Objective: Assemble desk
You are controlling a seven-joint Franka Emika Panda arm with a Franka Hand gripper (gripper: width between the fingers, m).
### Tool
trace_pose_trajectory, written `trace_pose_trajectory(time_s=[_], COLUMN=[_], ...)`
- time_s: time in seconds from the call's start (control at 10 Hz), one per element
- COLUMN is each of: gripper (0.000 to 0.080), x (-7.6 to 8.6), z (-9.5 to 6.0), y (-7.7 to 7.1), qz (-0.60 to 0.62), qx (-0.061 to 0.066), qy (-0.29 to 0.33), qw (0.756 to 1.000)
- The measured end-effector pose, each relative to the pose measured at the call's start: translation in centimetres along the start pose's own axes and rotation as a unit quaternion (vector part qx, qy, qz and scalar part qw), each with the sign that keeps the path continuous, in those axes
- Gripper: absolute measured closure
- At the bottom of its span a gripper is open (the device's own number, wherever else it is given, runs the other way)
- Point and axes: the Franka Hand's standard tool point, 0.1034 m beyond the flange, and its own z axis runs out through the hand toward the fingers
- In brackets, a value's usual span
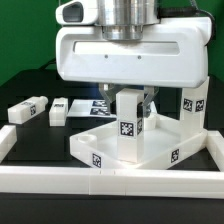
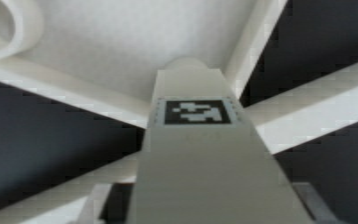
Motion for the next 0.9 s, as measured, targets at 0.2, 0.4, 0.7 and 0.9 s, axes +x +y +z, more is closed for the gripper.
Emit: trace_pose_trajectory(time_s=[0.2,0.4,0.7,0.9], gripper=[0.0509,0.0509,0.0508,0.0197], x=[-0.29,-0.59,-0.66,-0.70], z=[0.06,0.11,0.13,0.14], y=[-0.42,-0.83,-0.91,-0.98], qz=[0.111,0.194,0.183,0.134], qx=[0.000,0.002,0.003,0.003], qy=[-0.001,-0.006,-0.007,-0.007], qw=[0.994,0.981,0.983,0.991])
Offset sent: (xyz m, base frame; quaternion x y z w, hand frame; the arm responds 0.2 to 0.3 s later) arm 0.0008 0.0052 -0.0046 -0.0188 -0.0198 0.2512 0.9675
